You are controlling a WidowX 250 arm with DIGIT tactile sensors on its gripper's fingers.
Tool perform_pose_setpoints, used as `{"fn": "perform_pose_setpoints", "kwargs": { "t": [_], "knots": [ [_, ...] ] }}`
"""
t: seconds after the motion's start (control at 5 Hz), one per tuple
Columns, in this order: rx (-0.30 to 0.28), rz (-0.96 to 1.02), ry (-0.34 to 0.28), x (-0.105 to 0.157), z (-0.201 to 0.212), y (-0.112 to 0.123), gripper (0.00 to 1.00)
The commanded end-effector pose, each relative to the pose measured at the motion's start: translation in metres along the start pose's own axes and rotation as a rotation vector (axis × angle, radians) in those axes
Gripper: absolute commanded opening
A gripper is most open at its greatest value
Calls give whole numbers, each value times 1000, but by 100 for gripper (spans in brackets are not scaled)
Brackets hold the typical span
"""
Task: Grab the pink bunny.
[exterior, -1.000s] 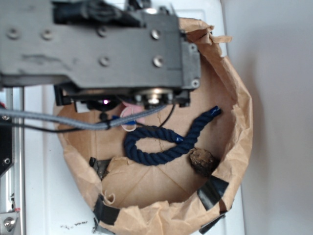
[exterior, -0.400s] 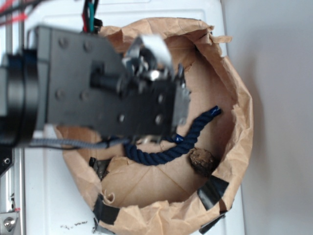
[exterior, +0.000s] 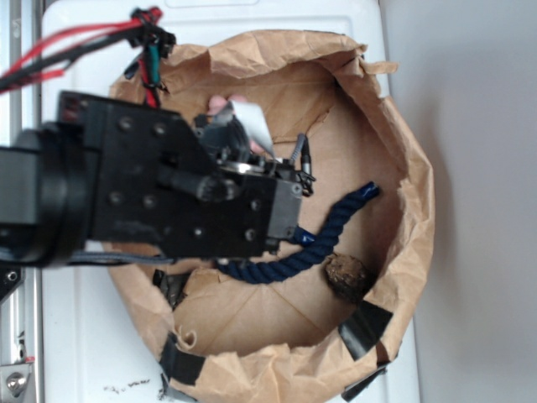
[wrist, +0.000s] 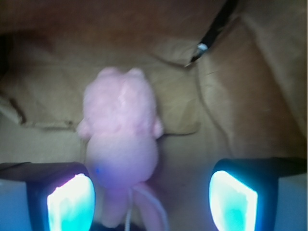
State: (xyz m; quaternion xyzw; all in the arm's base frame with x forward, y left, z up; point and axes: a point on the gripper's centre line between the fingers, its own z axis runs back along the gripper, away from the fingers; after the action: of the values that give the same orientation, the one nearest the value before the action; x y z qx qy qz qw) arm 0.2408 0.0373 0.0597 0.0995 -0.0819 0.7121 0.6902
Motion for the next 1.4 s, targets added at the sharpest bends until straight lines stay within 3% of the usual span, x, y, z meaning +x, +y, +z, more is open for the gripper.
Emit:
{"fn": "perform_pose_setpoints", "kwargs": {
  "t": [0.0,0.2,0.4,0.6,1.2],
  "knots": [
    [-8,28,1,17,-6,-42,100],
    [9,30,-25,21,-18,-56,100],
    [7,23,-58,19,-23,-57,35],
    [-6,31,-73,18,-17,-52,0],
    [-71,5,-38,21,2,-39,0]
  ]
}}
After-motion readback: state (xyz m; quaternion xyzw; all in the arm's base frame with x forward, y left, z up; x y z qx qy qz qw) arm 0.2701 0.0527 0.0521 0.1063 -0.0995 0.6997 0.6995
